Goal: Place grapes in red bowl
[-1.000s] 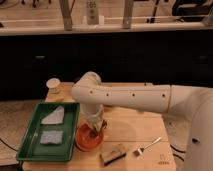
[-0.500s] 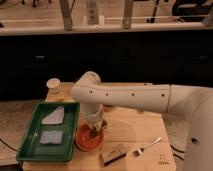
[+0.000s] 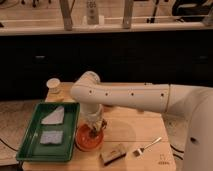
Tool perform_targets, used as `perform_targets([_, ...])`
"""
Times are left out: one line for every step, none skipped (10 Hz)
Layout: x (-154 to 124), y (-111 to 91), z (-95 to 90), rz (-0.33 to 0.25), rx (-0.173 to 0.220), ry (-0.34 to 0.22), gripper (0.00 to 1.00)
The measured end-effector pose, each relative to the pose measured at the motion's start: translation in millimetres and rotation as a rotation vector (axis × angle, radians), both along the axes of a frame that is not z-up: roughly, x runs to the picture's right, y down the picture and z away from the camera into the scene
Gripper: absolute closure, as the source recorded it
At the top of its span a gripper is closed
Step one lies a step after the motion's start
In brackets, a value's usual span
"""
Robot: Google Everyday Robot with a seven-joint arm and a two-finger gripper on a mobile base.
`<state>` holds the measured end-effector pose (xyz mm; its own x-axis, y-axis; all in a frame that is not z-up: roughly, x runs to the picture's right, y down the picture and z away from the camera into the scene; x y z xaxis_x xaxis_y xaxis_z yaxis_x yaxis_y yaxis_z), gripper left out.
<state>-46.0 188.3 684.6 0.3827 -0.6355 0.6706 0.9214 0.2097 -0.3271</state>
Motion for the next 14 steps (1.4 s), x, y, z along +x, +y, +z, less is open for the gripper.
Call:
perform_targets([-0.1,0.0,-0.1,-0.001,-0.001,0.0,0.9])
perform_targets([-0.4,0.1,-0.2,-0.002,-0.001,0.0,0.9])
perform_targets([-0.5,0.2,-0.4,-0.003,-0.002,0.001,0.9])
perform_targets([-0.4,0.2,-0.5,-0.003,-0.003,0.001,0.9])
perform_targets([-0.1,0.1,-0.5,-0.003,-0.003,0.003,0.9])
perform_targets([-0.1,0.4,-0.5,-0.003,-0.005,0.003,0.85])
perform_targets([-0.2,0.3,-0.6,-0.003,-0.005,0.004,0.84])
perform_targets([-0.2,0.3,-0.6,-0.004,-0.006,0.005,0.84])
perform_targets([-0.2,0.3,-0.8,-0.005,-0.007,0.005,0.84])
perform_targets([-0.1,0.4,-0.8,-0.005,-0.007,0.006,0.84])
perform_targets([0.1,0.4,-0.7,-0.006,-0.008,0.006,0.84])
perform_targets([0.0,0.3,-1.0,-0.006,-0.009,0.007,0.84])
perform_targets([-0.1,0.3,-1.2,-0.007,-0.01,0.007,0.84])
perform_targets([0.1,0.2,-1.1,-0.007,-0.01,0.008,0.84])
